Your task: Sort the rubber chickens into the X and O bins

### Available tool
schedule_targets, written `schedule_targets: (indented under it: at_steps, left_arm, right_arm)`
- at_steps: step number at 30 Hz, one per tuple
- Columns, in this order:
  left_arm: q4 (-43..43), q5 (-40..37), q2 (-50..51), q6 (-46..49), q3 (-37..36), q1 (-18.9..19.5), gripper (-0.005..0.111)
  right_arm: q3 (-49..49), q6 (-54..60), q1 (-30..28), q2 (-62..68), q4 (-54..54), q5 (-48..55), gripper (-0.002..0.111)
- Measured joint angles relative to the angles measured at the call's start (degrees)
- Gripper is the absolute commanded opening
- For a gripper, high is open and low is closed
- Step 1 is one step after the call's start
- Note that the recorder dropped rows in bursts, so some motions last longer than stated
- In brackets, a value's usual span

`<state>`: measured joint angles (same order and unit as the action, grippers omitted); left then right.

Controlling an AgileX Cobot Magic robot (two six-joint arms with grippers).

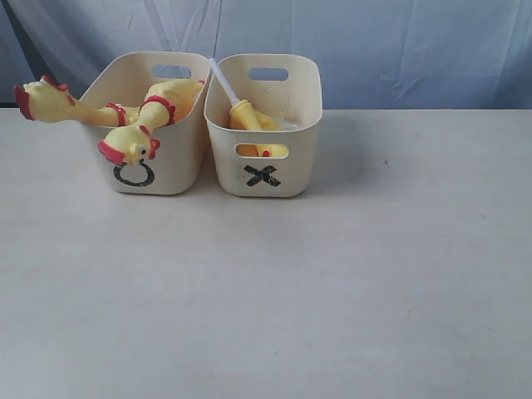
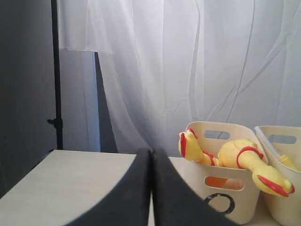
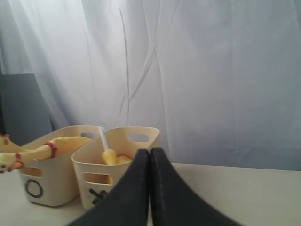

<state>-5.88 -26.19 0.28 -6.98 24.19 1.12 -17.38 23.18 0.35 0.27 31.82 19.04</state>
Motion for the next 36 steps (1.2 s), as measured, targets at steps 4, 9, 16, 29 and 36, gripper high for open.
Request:
schedule_targets:
  at_steps: [4, 9, 16, 29, 36]
  left_arm:
    - [3.4, 13.5, 0.0, 0.0, -6.1, 0.0, 0.000]
    - [3.6, 24.4, 0.0, 0.0, -11.0, 0.0, 0.000]
    - [3.6, 32.6, 0.0, 0.0, -19.1, 0.0, 0.000]
    - [3.6, 28.4, 0.0, 0.0, -23.9, 0.0, 0.000]
    - [4.1, 17.7, 0.0, 0.0, -23.9, 0.0, 0.000]
  right_arm:
    - [5.6, 0.0, 0.0, 0.0, -8.0, -6.2, -0.001]
    - [9.4, 0.0, -0.1, 0.0, -13.9, -10.4, -0.001]
    - [16.8, 0.0, -0.1, 0.0, -20.8, -15.9, -0.001]
    - [17.1, 0.0, -0.1, 0.0, -21.2, -5.9, -0.001]
    - [17.3, 0.0, -0.1, 0.0, -21.2, -2.1, -0.001]
